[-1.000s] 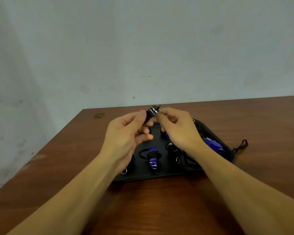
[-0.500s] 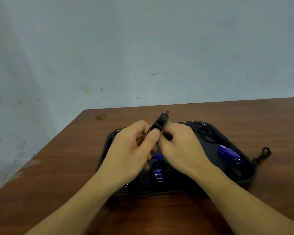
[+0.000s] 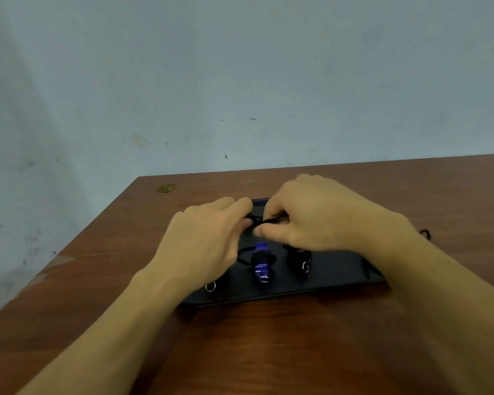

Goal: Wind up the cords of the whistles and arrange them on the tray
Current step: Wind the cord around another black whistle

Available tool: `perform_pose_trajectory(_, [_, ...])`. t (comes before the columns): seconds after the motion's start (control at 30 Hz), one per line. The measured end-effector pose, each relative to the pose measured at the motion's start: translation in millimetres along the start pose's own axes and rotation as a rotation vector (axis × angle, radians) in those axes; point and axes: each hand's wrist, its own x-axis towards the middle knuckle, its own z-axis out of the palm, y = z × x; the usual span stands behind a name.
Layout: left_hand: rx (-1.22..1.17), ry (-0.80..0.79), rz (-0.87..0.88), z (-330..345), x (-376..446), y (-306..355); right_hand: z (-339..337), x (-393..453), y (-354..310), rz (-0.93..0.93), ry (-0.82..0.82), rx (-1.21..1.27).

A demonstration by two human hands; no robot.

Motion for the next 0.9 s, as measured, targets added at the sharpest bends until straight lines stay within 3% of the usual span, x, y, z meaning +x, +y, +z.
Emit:
perform_pose_trajectory(0.13, [-0.072, -0.062, 0.048, 2, -4, 0, -11, 6, 4, 0.007, 0.036, 0.129])
perform_pose_trajectory(0.4, [-0.578, 0.038, 0.008, -6, -8, 5, 11, 5, 27, 0.097, 0.129, 0.978])
perform_pose_trajectory(0.53, [-0.746, 0.079, -0.081, -2, -10, 8, 40, 5, 26, 0.108, 0.188, 1.229])
perform_pose_trajectory(0.7, [-0.874, 0.187, -0.211, -3, -7, 9, 46, 2, 15, 0.040, 0.301, 1.096])
perform_pose_trajectory(0.9, [-0.668, 0.221, -0.287, 0, -7, 3, 53, -7, 3, -0.057, 0.355, 0.651])
